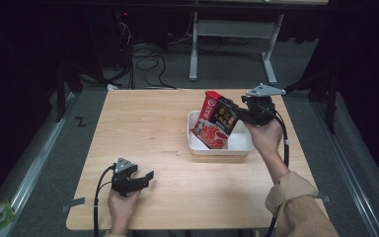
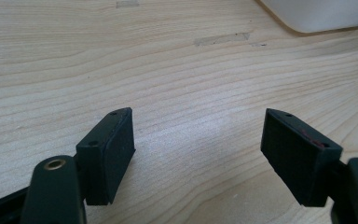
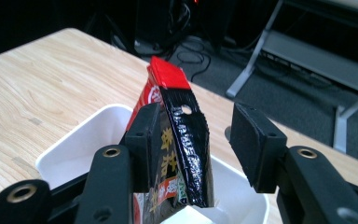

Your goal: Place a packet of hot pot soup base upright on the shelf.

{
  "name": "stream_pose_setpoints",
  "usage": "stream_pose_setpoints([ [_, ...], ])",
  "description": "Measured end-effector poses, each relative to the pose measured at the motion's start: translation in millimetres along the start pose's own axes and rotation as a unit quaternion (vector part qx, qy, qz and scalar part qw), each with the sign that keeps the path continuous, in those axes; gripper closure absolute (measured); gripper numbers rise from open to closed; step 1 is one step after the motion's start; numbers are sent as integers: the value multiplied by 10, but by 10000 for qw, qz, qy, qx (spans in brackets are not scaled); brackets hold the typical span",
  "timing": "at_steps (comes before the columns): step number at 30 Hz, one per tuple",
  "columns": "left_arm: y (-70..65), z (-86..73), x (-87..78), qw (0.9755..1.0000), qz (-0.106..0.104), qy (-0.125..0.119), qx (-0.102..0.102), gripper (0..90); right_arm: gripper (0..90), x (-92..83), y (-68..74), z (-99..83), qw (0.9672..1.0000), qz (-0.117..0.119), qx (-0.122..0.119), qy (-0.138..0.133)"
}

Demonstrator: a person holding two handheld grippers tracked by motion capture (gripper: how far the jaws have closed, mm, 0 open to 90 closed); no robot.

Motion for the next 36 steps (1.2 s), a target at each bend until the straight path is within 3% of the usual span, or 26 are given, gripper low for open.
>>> stream_pose_setpoints([
  [9, 2, -1, 2, 10000, 7, 12, -4, 263, 532, -109, -40, -27, 9999, 68, 89, -16],
  [11, 2, 1, 0, 10000, 15, -14, 0, 263, 532, -139, -37, -28, 9998, 89, 141, -148],
  [17, -4, 2, 11, 10000, 21, -3, -34, 263, 521, -207, -44, -115, 9995, 215, 183, -100],
  [23, 6, 5, -2, 10000, 15, -45, -59, 266, 504, -356, -73, -117, 9988, 328, 310, -180],
  [36, 4, 2, 3, 10000, 4, -14, -42, 266, 479, -632, -188, -138, 9982, 327, 356, -340],
])
Point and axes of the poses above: each handheld gripper's, and its own axes: x roughly forward along the jaws, z roughly out of its top, y roughly to its left, the point moved 9 cm from there along x, roughly forward along the jaws, and after that the axes turned 3 degrees about -y, right-handed, at the moved point
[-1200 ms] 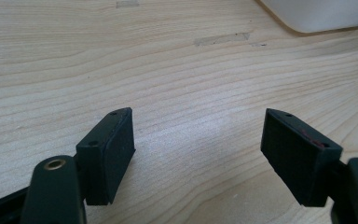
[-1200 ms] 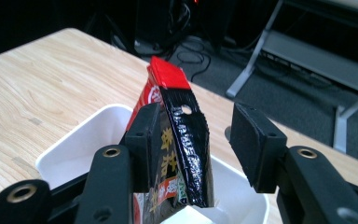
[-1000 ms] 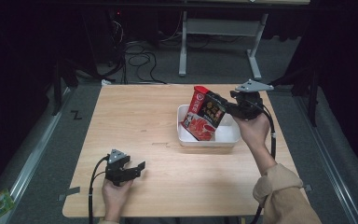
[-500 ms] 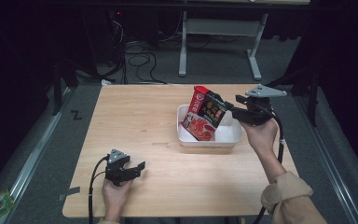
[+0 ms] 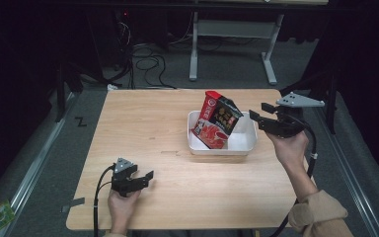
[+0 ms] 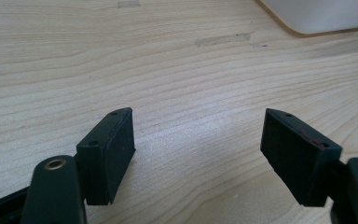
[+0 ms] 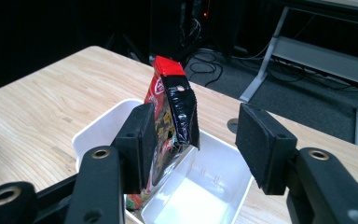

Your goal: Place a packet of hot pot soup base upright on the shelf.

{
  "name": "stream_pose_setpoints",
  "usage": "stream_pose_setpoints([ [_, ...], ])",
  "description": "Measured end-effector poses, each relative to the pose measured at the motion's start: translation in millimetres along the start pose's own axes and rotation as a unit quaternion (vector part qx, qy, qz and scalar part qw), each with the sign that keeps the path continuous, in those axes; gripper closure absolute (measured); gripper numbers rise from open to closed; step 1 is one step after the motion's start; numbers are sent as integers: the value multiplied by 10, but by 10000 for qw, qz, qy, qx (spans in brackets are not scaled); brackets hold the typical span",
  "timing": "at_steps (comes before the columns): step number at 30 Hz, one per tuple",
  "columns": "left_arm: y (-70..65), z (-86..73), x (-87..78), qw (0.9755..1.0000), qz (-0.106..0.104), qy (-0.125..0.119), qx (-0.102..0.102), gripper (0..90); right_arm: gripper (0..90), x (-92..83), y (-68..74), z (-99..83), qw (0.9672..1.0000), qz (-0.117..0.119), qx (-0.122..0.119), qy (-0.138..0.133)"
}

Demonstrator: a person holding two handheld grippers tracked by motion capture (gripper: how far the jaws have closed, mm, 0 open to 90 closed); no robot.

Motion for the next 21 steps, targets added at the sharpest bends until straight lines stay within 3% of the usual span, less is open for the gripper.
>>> stream_pose_setpoints([
  [9, 2, 0, -2, 10000, 12, 2, -1, 267, 463, -122, -10, -33, 10000, 24, 27, -24],
  [12, -3, -1, 1, 10000, 1, 11, 11, 266, 456, -164, -24, -58, 10000, -17, 51, -56],
  [16, 1, 0, -2, 10000, 2, 4, 2, 266, 447, -195, -43, -105, 9998, -159, -135, 22],
  [21, -1, 0, 0, 10000, -9, 0, 3, 267, 443, -252, -45, -124, 9998, -193, -80, 14],
])
Point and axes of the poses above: each handheld gripper's, and its own axes: x roughly forward along the jaws, z roughly out of its top, y roughly to its left, the point moved 9 cm from there along x, roughly forward along the jaws, and after that the axes turned 3 degrees about -y, right-handed, at the moved point
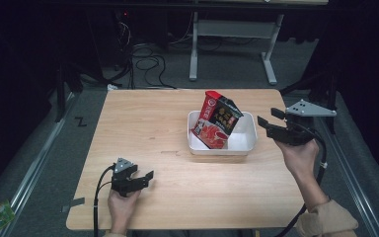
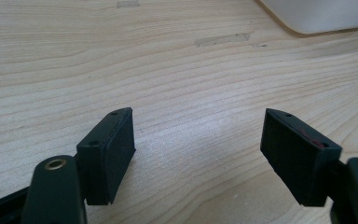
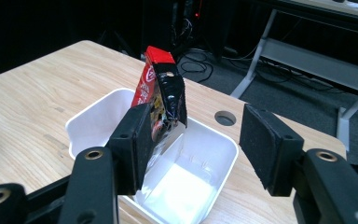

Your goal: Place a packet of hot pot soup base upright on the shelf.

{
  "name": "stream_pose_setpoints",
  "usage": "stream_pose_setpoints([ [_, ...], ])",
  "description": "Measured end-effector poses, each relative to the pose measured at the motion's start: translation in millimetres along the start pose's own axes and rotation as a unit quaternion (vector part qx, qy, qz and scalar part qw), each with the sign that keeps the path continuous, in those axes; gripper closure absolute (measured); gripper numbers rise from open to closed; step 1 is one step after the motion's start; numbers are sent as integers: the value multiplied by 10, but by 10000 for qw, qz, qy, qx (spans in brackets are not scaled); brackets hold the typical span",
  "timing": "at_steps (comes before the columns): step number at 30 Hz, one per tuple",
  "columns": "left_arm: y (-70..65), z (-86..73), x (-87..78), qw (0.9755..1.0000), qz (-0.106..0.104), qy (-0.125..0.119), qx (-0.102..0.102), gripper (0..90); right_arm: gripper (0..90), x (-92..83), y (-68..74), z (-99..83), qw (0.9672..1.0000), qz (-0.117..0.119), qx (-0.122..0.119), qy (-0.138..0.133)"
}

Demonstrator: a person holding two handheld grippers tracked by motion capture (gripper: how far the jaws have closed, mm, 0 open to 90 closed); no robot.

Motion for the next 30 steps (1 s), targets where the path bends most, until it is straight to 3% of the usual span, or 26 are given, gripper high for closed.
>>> stream_pose_setpoints([
  [12, 4, -1, 0, 10000, 16, 6, -2, 267, 437, -146, -69, -74, 9999, 1, 100, -115],
  [18, 13, -8, 10, 9999, -3, 73, -112, 267, 436, -184, -74, -130, 9998, -35, 168, -113],
  [30, 9, -19, 20, 9999, 8, 170, -26, 273, 437, -405, -131, -250, 9988, -140, 392, -238],
])
Point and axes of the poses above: each handheld gripper's, and its own axes: x roughly forward along the jaws, z roughly out of its top, y roughly to its left, the point moved 9 cm from there along x, roughly forward along the jaws, and after that the axes turned 3 degrees about -y, right-handed, at the moved point
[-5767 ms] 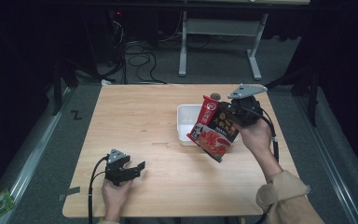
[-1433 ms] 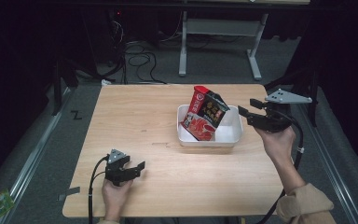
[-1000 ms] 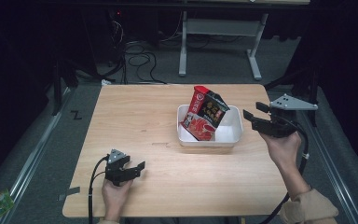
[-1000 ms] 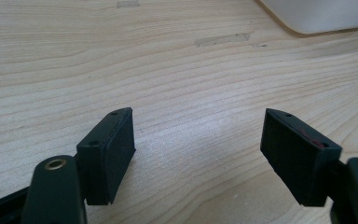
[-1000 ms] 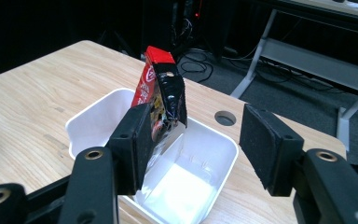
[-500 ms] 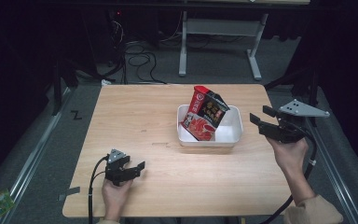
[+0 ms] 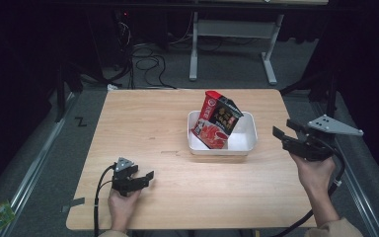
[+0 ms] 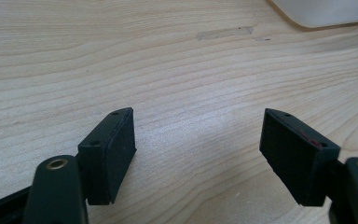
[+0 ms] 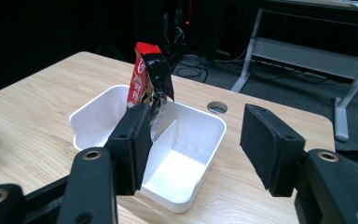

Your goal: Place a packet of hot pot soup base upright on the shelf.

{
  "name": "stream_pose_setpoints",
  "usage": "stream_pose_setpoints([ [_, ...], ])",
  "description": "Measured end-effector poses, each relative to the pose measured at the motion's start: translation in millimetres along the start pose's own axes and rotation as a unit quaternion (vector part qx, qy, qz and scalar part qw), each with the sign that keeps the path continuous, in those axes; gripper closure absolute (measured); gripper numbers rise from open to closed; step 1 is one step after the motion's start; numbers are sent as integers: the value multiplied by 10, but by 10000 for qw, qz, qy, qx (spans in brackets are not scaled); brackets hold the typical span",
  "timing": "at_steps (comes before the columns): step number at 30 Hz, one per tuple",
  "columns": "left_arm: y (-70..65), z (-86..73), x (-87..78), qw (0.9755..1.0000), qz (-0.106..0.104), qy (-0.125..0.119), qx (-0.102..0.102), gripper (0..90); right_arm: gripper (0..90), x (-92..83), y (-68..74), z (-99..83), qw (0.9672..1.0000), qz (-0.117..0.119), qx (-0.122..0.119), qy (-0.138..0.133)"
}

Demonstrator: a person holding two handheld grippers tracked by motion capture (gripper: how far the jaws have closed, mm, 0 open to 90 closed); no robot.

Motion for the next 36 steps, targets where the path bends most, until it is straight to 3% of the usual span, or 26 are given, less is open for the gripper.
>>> stream_pose_setpoints([
  [7, 3, 8, -14, 10000, 12, -91, -3, 272, 437, -109, -26, -53, 10000, -11, -29, -47],
  [16, -7, 1, -1, 10000, 15, -21, 54, 272, 438, -224, -67, -218, 9999, -14, 155, -72],
  [21, -7, 6, -2, 10000, 11, -70, -26, 270, 447, -313, -95, -339, 9997, -15, 210, -141],
  [36, 1, 0, 0, 10000, 38, -15, 32, 271, 452, -334, -112, -622, 9985, 110, 523, -134],
])
Point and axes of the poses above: each handheld gripper's, and its own axes: x roughly forward along the jaws, z roughly out of its top, y roughly to its left, the point moved 9 cm from there along x, roughly forward along the jaws, and after that the axes turned 3 degrees about -y, right-handed, at the moved point
